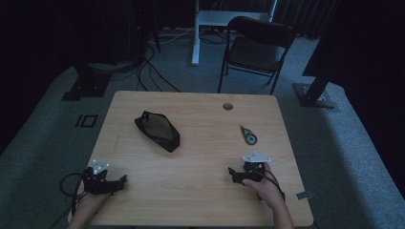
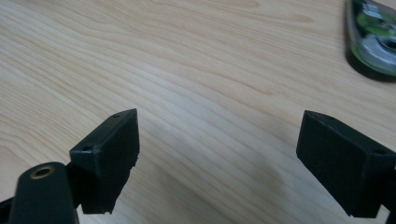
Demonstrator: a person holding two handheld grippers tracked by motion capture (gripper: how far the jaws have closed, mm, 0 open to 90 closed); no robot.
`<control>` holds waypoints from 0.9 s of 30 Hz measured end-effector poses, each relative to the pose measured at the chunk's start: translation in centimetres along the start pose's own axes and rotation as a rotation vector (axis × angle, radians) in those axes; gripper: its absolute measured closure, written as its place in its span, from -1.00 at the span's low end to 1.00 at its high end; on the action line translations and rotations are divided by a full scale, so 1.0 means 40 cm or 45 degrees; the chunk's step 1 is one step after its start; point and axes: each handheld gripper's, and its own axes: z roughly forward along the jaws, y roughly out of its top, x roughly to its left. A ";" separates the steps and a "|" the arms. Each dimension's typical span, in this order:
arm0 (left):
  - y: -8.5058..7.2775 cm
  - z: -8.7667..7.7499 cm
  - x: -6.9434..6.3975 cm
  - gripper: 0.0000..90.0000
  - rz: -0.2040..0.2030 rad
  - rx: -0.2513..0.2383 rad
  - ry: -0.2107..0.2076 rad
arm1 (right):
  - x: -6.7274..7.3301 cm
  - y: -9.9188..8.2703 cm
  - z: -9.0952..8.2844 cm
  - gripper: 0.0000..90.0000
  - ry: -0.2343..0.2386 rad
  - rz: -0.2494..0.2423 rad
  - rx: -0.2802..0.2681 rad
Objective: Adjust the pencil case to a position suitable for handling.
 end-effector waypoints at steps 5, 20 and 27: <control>0.000 0.000 0.000 -0.99 0.000 -0.001 0.000 | 0.019 0.020 0.013 -0.71 0.017 -0.026 -0.004; 0.000 0.000 0.000 -0.99 -0.003 -0.003 0.000 | 0.057 0.064 0.046 -0.71 0.064 -0.056 -0.034; 0.000 0.000 0.000 -0.99 -0.002 -0.003 0.000 | 0.086 0.090 0.068 -0.71 0.107 -0.074 -0.051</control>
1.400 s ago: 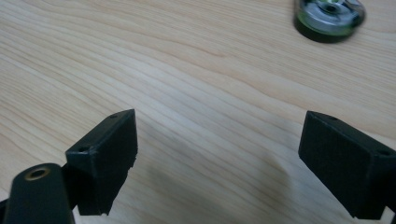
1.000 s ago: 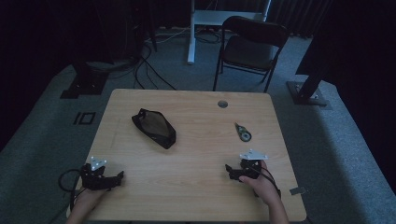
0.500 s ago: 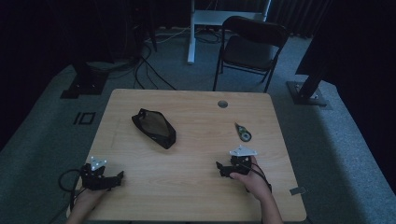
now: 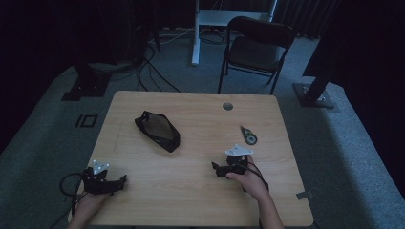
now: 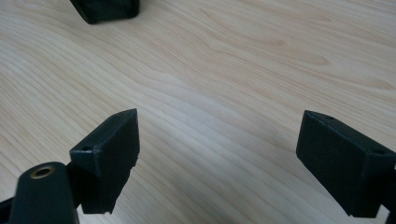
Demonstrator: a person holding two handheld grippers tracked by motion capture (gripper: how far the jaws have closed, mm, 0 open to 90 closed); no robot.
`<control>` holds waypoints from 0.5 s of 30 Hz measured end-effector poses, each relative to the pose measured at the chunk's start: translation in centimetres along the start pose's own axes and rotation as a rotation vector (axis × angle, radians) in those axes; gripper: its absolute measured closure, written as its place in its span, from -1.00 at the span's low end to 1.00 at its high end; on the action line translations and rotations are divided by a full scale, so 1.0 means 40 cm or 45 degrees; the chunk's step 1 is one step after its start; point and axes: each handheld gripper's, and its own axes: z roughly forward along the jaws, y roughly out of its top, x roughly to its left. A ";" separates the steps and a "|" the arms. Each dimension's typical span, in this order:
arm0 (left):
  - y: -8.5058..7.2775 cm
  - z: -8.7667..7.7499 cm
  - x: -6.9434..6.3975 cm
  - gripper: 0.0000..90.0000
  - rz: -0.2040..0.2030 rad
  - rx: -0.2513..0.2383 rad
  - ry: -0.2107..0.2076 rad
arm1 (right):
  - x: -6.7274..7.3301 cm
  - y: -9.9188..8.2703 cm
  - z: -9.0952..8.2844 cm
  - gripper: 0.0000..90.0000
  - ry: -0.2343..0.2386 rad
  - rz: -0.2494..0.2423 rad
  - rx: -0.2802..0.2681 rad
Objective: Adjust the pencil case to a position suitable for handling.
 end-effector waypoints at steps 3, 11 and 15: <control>0.000 0.000 0.000 -0.99 -0.001 -0.001 -0.001 | 0.014 0.012 0.011 -0.71 0.026 0.001 -0.020; 0.000 0.000 0.000 -0.99 -0.001 -0.001 -0.001 | 0.051 0.042 0.040 -0.69 0.067 -0.048 -0.026; 0.000 0.000 0.000 -0.99 0.000 0.001 0.000 | 0.068 0.060 0.055 -0.69 0.088 -0.074 -0.031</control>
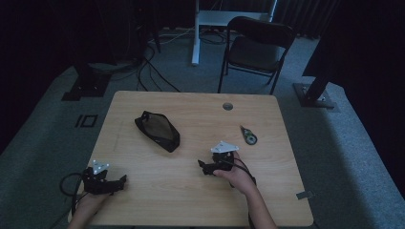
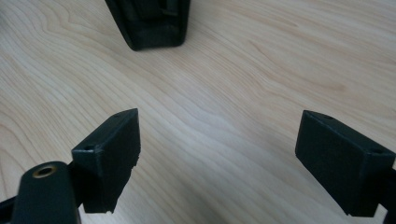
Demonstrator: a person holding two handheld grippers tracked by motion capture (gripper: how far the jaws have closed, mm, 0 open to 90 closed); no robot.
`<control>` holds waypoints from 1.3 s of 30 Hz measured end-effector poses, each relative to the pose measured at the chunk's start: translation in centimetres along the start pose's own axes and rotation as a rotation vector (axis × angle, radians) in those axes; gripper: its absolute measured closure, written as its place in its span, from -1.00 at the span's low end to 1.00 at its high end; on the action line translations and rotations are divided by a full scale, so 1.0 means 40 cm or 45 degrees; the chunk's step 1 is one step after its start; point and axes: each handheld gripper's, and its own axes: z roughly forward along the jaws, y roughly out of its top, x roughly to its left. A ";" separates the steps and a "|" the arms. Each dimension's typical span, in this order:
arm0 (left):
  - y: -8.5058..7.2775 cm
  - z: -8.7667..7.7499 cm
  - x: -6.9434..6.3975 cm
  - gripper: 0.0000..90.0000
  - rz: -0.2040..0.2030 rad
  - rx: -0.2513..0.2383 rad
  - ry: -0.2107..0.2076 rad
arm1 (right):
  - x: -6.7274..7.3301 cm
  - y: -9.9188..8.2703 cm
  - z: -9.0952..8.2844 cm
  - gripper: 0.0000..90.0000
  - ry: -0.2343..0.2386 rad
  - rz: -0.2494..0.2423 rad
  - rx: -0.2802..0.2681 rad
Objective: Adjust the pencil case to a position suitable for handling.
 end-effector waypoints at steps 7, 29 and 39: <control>0.000 0.000 0.000 -0.99 0.000 0.001 -0.001 | 0.025 0.032 0.028 -0.68 0.025 -0.034 -0.008; 0.000 0.000 0.000 -0.99 0.000 0.001 -0.001 | 0.102 0.124 0.115 -0.59 0.086 -0.059 -0.081; 0.000 0.000 0.000 -0.99 0.001 0.002 -0.001 | 0.112 0.143 0.146 -0.23 0.067 -0.076 -0.094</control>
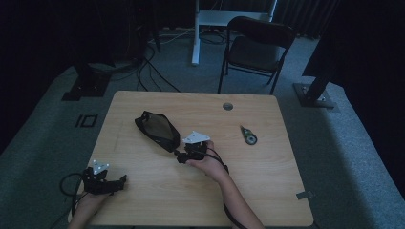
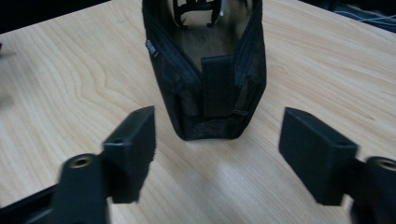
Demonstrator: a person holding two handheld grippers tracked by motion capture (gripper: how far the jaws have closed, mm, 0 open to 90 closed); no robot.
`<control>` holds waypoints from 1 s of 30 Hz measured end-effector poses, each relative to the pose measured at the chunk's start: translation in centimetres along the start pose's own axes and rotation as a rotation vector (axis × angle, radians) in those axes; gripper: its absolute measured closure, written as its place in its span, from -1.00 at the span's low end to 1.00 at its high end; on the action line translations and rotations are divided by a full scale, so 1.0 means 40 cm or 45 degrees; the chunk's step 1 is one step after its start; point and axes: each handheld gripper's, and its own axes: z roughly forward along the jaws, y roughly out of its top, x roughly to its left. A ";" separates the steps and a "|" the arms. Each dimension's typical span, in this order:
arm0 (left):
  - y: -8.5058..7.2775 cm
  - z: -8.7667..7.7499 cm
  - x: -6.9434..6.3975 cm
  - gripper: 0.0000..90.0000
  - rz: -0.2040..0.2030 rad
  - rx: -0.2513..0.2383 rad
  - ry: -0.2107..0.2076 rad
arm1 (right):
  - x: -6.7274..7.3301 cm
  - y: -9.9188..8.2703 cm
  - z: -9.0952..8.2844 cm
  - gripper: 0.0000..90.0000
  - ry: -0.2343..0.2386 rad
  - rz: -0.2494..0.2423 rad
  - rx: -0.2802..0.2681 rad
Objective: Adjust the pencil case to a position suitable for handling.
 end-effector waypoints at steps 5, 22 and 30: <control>0.000 0.000 0.000 -0.99 -0.001 0.000 0.000 | -0.003 0.007 0.015 -0.02 0.020 0.026 0.007; 0.000 0.000 0.000 -0.99 0.000 0.000 0.000 | -0.004 0.032 0.061 0.44 0.020 0.027 0.039; -0.001 -0.001 0.000 -0.99 0.001 -0.001 -0.002 | -0.003 0.033 0.053 0.61 0.034 0.025 0.037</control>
